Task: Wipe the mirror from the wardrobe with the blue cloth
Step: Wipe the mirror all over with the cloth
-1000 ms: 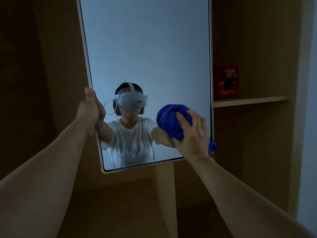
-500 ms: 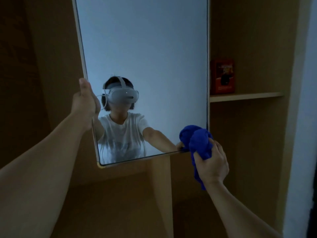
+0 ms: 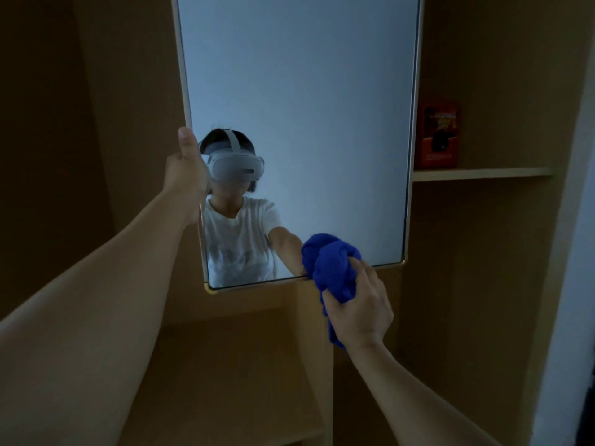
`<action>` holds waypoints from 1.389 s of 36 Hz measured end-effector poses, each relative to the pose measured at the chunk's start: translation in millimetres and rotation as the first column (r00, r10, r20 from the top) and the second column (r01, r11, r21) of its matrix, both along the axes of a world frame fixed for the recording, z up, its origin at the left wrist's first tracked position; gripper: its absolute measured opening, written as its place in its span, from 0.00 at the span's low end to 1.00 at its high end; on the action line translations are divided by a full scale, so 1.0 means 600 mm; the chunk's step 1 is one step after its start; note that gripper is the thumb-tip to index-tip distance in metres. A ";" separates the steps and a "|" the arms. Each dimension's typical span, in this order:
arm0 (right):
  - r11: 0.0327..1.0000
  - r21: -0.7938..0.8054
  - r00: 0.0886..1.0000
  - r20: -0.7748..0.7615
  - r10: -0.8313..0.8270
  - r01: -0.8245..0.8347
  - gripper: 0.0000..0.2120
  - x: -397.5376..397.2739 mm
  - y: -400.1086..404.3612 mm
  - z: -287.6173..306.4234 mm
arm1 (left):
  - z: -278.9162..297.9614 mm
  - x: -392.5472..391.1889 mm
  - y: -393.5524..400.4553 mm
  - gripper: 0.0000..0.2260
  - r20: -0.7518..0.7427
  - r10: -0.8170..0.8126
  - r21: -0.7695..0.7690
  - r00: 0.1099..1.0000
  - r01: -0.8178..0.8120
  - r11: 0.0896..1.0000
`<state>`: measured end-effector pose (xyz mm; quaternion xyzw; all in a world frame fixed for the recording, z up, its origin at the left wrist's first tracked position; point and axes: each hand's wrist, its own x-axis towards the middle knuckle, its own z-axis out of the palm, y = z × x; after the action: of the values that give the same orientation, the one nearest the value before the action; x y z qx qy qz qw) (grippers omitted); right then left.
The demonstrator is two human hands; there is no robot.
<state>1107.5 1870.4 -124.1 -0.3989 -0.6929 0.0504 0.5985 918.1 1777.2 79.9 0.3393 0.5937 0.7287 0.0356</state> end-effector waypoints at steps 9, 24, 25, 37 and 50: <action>0.976 0.120 0.976 0.138 0.167 -0.184 0.27 -0.076 -0.077 -0.008 | 0.000 -0.016 0.010 0.33 -0.004 0.042 -0.045 0.999 -0.042 0.998; 0.828 0.106 0.817 0.273 0.509 -0.551 0.24 -0.150 -0.142 0.001 | 0.003 -0.021 0.022 0.28 0.003 0.093 -0.054 0.996 -0.093 0.994; 0.825 0.102 0.813 0.272 0.515 -0.556 0.25 -0.155 -0.143 -0.003 | 0.002 -0.023 0.024 0.26 0.000 0.110 -0.046 0.994 -0.109 0.993; 0.833 0.105 0.620 0.719 0.314 -0.543 0.30 -0.112 -0.111 -0.084 | -0.004 -0.040 0.041 0.23 -0.031 0.155 -0.006 0.987 -0.155 0.988; 0.974 0.019 0.913 0.352 0.203 -0.224 0.33 -0.078 -0.088 -0.046 | 0.002 -0.050 0.044 0.31 0.018 0.114 -0.028 0.993 -0.113 0.993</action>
<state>1060.5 1817.5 -151.6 -0.3056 -0.8285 0.0239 0.4687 888.1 1803.6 80.8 0.2974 0.6216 0.7247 0.0045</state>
